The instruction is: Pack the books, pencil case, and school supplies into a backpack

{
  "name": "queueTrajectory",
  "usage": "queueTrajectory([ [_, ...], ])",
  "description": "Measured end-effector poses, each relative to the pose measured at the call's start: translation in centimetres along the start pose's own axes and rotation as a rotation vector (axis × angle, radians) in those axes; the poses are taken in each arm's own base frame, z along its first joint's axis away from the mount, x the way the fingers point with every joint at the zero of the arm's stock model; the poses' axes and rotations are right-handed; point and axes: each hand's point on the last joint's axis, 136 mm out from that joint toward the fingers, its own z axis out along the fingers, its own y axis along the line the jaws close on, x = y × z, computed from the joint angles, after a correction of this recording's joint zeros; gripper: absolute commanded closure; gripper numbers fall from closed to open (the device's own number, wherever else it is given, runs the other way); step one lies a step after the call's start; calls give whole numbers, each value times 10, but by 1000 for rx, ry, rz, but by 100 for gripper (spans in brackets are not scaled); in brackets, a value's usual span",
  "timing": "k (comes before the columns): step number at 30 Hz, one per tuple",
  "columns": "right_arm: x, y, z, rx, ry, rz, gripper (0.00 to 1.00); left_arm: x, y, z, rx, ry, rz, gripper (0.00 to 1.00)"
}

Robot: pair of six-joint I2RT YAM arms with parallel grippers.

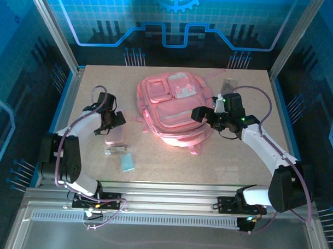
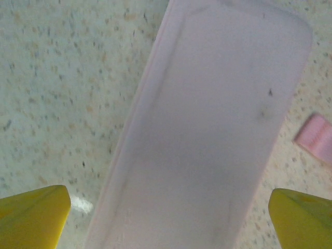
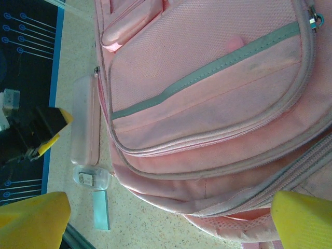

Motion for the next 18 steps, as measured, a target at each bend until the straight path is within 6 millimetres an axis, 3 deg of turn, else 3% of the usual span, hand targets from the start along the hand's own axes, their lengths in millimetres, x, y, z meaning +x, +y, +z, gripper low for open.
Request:
queueTrajectory([
  [3,0,0,0,4,-2,5,0,-7,-4,12,-34,25,43,1],
  [8,-3,-2,-2,17,-19,5,0,-3,-9,27,-39,77,96,1],
  [18,-3,-1,-7,29,-41,4,0,-4,-36,32,39,97,147,1],
])
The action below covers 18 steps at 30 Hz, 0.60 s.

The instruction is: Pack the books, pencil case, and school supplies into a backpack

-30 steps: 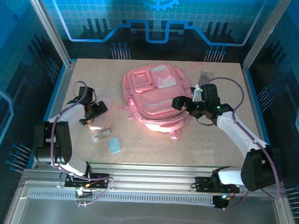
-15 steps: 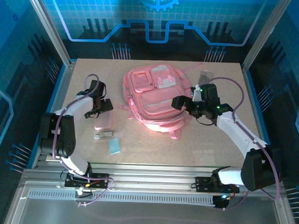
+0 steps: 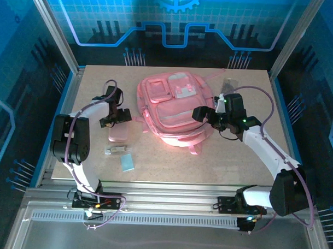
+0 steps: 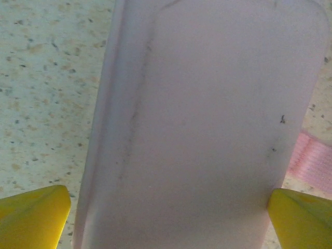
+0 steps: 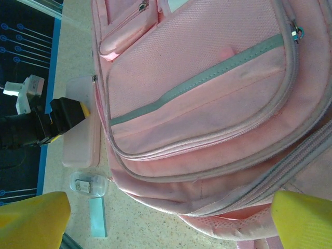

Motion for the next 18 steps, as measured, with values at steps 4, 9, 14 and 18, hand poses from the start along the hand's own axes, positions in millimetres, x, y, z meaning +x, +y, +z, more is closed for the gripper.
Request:
queueTrajectory([
  [4,0,0,0,2,-1,4,0,2,-5,0,13,5,11,1],
  [9,0,-1,0,6,-3,6,0,2,-5,-2,12,4,32,1],
  [14,2,1,2,4,3,2,0,5,-11,-4,9,2,104,1],
  [18,4,0,5,7,16,3,0,12,-28,-5,29,0,199,1],
])
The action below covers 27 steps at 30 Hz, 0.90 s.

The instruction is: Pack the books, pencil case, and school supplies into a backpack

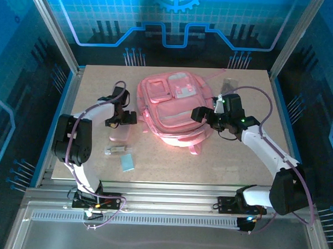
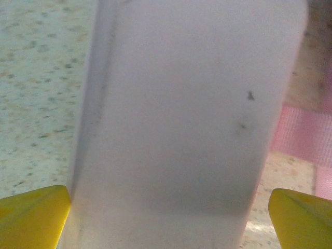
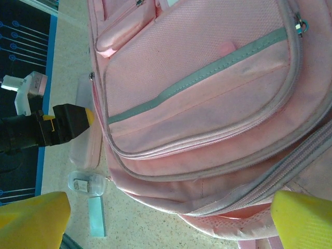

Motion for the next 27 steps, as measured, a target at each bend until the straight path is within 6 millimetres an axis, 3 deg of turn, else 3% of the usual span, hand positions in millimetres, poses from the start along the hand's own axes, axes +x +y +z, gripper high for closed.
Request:
queueTrajectory([
  [3,3,1,3,1,10,-2,0,0,-10,-1,24,-6,43,1],
  [20,4,-3,7,13,17,11,0,0,-12,9,25,10,112,1],
  [27,4,-3,7,16,16,12,0,3,-12,30,-2,69,108,4],
])
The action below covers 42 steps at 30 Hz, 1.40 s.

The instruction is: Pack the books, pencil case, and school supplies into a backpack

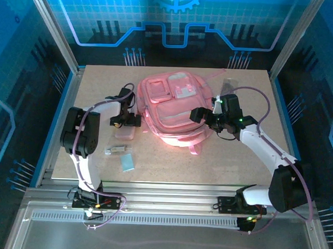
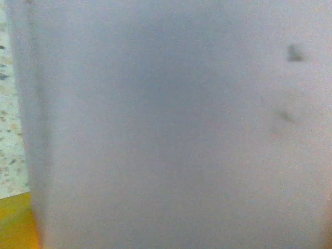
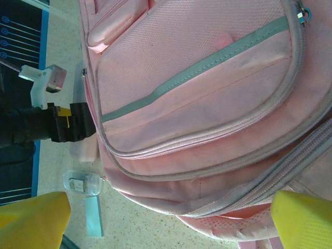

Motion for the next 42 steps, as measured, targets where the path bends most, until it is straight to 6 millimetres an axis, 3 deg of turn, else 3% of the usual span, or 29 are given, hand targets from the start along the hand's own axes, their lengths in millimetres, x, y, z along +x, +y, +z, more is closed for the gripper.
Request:
queueTrajectory([
  [4,0,0,0,3,-3,0,0,0,0,-2,-1,0,-7,23],
  [13,1,1,1,-1,2,-6,0,-1,6,-18,-25,-18,-33,26],
  [16,3,4,1,-16,11,-12,0,-5,7,-37,-17,-57,-59,24],
  [20,8,22,2,-85,31,-63,0,-21,1,-84,62,-174,-149,25],
  [24,17,52,5,-181,42,-155,0,-44,-19,-135,237,-346,-303,26],
  [26,22,69,5,-233,45,-205,0,-46,-33,-149,319,-403,-374,27],
  [30,31,104,5,-345,28,-308,0,-38,-76,-155,457,-426,-469,28],
  [35,37,130,6,-429,-8,-408,1,-26,-123,-161,588,-396,-552,29],
  [38,41,135,16,-440,-14,-448,3,-25,-147,-173,664,-398,-587,29],
  [42,43,127,35,-413,0,-449,7,-21,-168,-183,741,-390,-622,29],
])
